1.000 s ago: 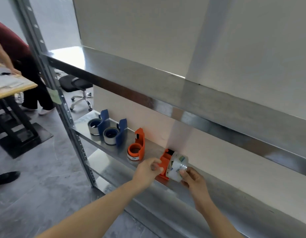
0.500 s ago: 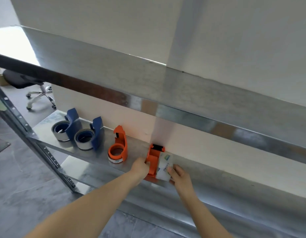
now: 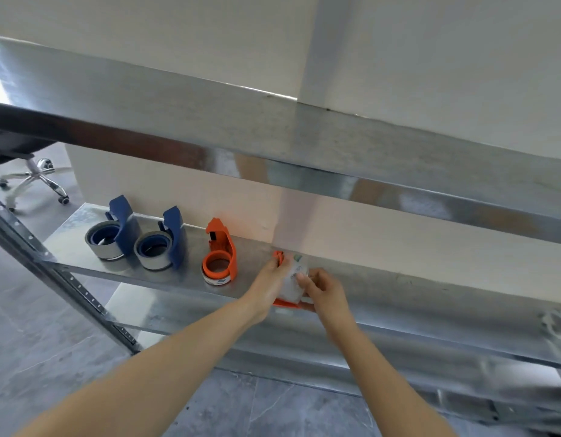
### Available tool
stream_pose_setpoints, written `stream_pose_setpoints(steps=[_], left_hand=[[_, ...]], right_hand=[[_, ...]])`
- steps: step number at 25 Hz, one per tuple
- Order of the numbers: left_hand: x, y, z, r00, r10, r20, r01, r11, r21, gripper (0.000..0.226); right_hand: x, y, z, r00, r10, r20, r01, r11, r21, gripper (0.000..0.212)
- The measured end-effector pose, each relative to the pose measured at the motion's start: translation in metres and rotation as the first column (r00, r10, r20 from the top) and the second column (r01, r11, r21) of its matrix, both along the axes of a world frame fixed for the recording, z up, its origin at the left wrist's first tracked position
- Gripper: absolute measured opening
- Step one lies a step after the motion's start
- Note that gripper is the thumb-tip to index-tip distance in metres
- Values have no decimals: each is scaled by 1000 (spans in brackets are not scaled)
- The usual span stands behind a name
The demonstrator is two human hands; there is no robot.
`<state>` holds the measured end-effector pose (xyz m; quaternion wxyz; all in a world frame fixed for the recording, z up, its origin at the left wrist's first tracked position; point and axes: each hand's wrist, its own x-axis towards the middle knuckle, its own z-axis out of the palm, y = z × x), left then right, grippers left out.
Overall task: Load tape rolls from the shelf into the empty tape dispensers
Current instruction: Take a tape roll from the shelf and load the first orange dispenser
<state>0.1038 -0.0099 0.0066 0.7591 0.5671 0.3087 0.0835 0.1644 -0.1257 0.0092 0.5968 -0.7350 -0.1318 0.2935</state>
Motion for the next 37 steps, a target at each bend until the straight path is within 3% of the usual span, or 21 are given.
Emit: stream_pose_setpoints(steps=[3,6,8,14,17,19,22,24,27,29,32,37], left_hand=[[-7,5,15,999,-35,38,32,995,95,36],[-13,13,35,997,-15,79,16,1000,-8,35],[-16,17,45,995,-25,101,32,997,-66,36],[-31,24,60,978,-53,202,85,984,-156,37],[-30,25,64,970,-37,238,89,974,-210,37],[-27,26,69,963,-11,271,78,968,-237,37],[-26,25,71,949,-8,314,84,970,-230,36],[-24,25,70,948,-17,317,89,973,-214,36],[-25,25,67,945,-45,323,108,978,-177,36],[-31,23,63,939,-110,325,147,985,-91,35],[-47,21,54,929,-249,273,219,966,136,38],[-65,10,41,835,-507,215,439,849,294,62]], right_hand=[[-11,5,9,990,-77,120,78,997,-7,29],[-28,6,13,920,54,387,-16,995,-101,45],[-34,7,17,874,61,482,-11,994,-107,49],[-33,2,35,812,111,572,-42,990,-132,48],[-38,10,37,781,63,622,96,971,-219,43],[-43,14,32,815,-80,573,224,957,-185,35],[-53,21,27,921,-345,180,346,938,27,25],[-58,25,27,913,-404,-55,407,901,150,22],[-62,25,30,900,-351,-257,409,886,221,31],[-59,19,32,923,-322,-211,362,911,195,30],[-41,13,50,934,-356,28,352,931,97,17],[-13,20,80,976,-218,23,219,974,-61,38]])
